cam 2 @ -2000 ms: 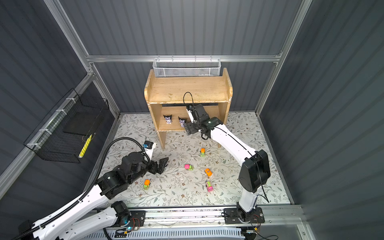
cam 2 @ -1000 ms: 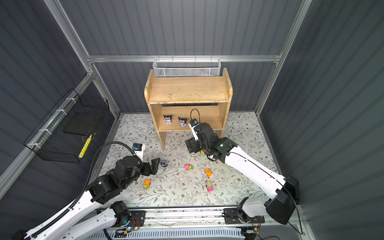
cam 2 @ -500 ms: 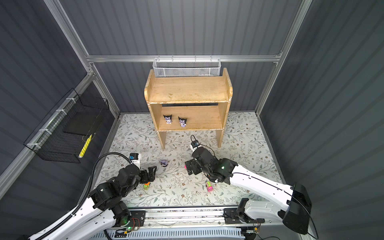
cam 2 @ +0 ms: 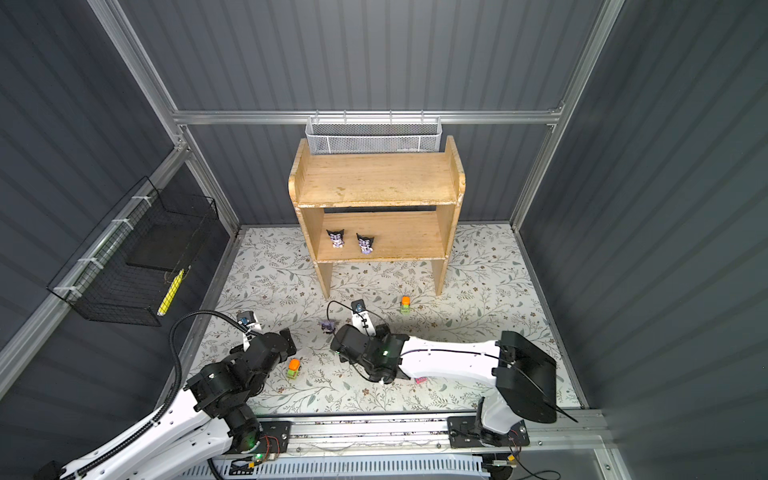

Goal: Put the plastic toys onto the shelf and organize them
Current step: 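Withdraw the right gripper from the shelf toward the small purple figurine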

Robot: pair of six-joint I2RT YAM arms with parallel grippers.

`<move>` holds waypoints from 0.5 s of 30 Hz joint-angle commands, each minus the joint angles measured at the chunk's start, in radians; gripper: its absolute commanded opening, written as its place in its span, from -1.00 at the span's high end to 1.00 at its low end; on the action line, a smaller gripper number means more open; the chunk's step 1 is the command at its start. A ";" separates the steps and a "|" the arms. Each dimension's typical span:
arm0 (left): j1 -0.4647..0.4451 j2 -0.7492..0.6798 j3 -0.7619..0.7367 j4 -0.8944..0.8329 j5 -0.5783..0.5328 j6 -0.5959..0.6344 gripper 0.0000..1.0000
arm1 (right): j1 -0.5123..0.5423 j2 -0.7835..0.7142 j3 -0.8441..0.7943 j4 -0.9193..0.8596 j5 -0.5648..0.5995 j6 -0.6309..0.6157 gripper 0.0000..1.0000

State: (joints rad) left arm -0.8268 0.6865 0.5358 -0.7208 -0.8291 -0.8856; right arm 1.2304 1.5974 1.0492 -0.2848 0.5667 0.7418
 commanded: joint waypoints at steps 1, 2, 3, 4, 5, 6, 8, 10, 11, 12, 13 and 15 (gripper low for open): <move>0.021 0.055 0.053 -0.061 -0.116 -0.066 -0.99 | 0.008 0.071 0.081 0.043 0.036 0.042 -0.94; 0.034 0.052 0.048 -0.062 -0.117 -0.072 -1.00 | 0.008 0.089 0.093 0.049 0.038 0.044 -0.94; 0.056 0.039 0.040 -0.051 -0.107 -0.070 -0.99 | 0.007 0.103 0.103 0.070 0.035 0.036 -0.93; 0.094 0.019 0.027 -0.031 -0.079 -0.054 -0.99 | 0.007 0.122 0.114 0.085 0.028 0.028 -0.93; 0.136 0.002 0.016 -0.008 -0.044 -0.028 -0.99 | 0.007 0.136 0.130 0.086 0.028 0.024 -0.94; 0.197 -0.017 0.004 0.015 0.002 0.000 -1.00 | 0.008 0.154 0.148 0.086 0.024 0.017 -0.93; 0.297 -0.044 -0.020 0.057 0.076 0.050 -0.99 | 0.006 0.186 0.178 0.088 0.010 0.005 -0.93; 0.379 -0.050 -0.043 0.099 0.155 0.087 -0.99 | 0.005 0.211 0.197 0.097 -0.002 -0.004 -0.93; 0.414 -0.043 -0.051 0.114 0.185 0.096 -0.99 | 0.000 0.220 0.202 0.099 -0.010 -0.003 -0.93; 0.452 -0.029 -0.062 0.127 0.214 0.098 -0.99 | -0.003 0.229 0.205 0.105 -0.015 -0.003 -0.92; 0.487 -0.019 -0.076 0.145 0.250 0.104 -1.00 | -0.007 0.238 0.209 0.108 -0.019 -0.007 -0.92; 0.542 -0.012 -0.105 0.186 0.324 0.106 -0.99 | -0.012 0.251 0.216 0.110 -0.023 -0.018 -0.91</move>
State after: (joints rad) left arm -0.3355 0.6636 0.4667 -0.5987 -0.6422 -0.8215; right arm 1.2289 1.8286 1.2438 -0.1825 0.5495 0.7471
